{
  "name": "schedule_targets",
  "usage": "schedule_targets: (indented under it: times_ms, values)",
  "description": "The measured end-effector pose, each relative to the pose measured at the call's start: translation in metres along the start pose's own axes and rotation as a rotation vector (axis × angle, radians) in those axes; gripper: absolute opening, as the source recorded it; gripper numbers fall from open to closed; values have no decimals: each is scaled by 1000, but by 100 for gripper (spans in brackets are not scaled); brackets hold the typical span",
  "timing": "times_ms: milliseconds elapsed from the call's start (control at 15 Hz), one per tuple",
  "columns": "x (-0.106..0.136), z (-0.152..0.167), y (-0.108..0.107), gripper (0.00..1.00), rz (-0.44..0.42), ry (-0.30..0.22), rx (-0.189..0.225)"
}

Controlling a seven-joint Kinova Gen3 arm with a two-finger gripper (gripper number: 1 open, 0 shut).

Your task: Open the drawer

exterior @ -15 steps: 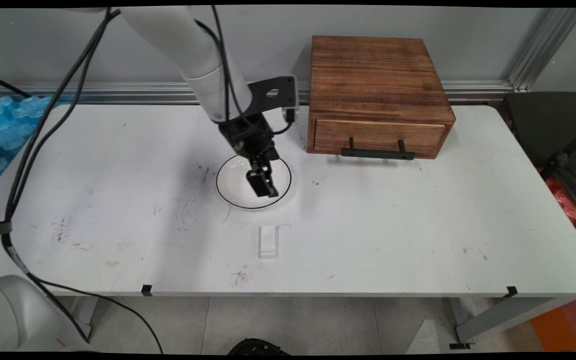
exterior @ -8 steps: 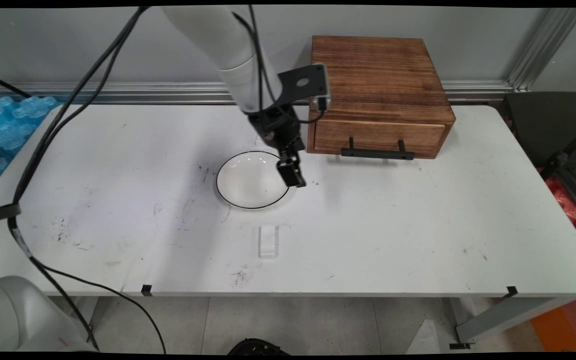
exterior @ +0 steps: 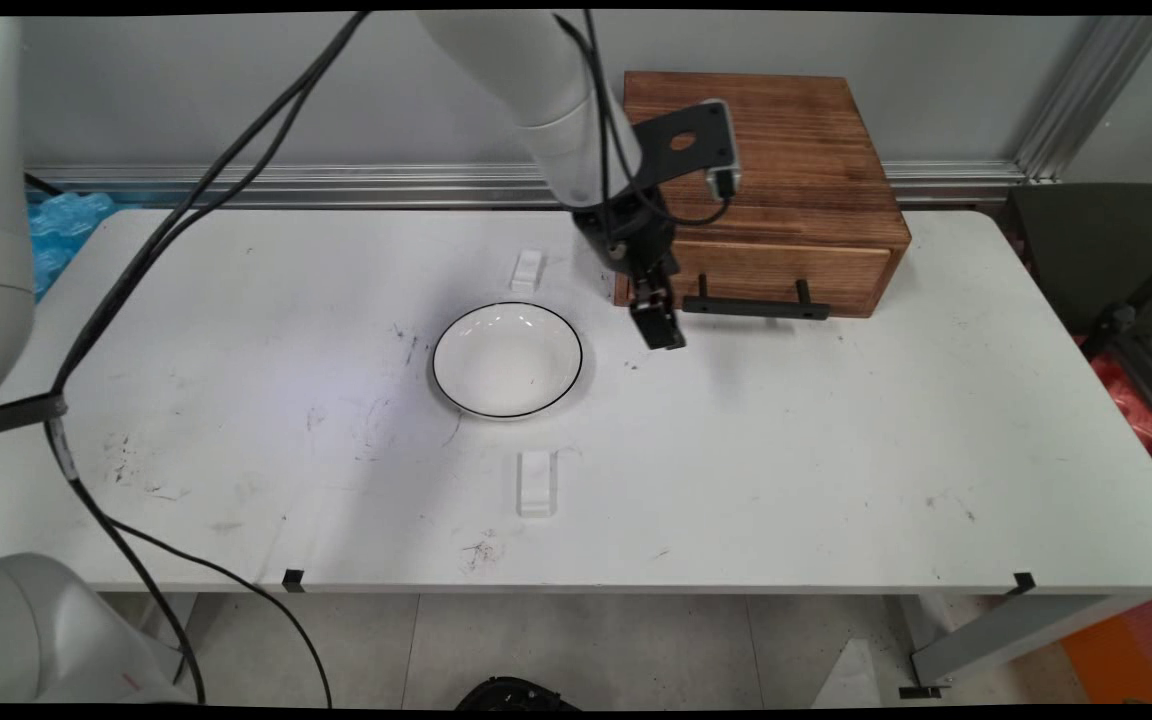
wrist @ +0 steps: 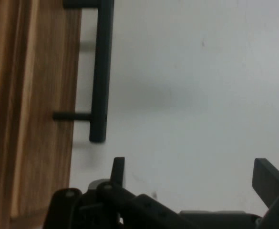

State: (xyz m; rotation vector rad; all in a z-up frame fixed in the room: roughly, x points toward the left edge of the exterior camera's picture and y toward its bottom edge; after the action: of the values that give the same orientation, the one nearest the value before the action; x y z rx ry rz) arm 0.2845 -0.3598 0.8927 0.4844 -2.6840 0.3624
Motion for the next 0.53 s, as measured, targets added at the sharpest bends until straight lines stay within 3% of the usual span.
schedule_targets:
  times_ms: [533]
  values:
    - [20, 38, -12, 100, 45, 58, 11]
